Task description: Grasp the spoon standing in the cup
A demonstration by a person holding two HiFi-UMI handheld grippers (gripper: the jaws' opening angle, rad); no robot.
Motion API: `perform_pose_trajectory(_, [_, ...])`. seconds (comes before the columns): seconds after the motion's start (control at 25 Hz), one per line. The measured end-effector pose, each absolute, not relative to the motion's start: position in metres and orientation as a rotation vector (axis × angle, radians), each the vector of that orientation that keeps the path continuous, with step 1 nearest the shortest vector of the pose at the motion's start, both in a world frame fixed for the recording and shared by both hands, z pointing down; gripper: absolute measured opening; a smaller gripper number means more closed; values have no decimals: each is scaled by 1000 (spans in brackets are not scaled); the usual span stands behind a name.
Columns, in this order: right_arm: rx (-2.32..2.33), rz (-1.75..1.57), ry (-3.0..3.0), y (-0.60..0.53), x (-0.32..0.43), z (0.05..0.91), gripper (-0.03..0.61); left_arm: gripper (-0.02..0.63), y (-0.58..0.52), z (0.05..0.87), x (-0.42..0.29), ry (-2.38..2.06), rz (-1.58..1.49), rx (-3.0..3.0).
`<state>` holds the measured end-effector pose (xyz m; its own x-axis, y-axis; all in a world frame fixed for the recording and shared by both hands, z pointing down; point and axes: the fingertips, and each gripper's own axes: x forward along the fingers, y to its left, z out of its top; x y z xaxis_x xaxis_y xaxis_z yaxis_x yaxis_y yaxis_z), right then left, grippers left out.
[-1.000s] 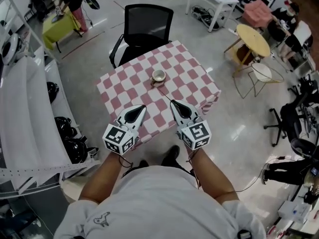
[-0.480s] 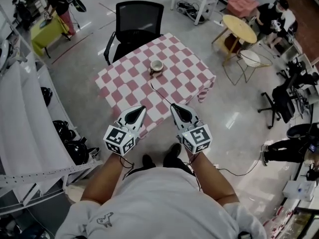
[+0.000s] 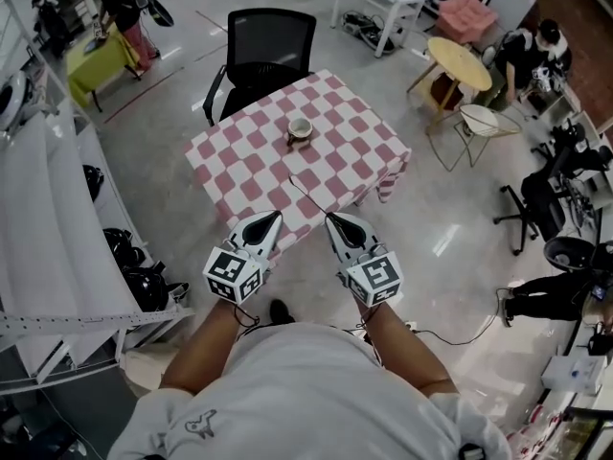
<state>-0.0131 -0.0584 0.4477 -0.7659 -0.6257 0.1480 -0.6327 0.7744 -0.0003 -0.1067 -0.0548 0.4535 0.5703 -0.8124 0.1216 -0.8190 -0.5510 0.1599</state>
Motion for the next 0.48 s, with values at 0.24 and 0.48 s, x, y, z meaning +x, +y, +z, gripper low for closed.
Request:
perform_pose_trajectory(0.24, [956,83,-2861,-41,13,445,32,11,-37,449,-78,-1397,85,2597])
perform_pose_trajectory(0.48, [927,90,-2899,-20,48,442,32,11,-10,449,-57,-1484,102,2537])
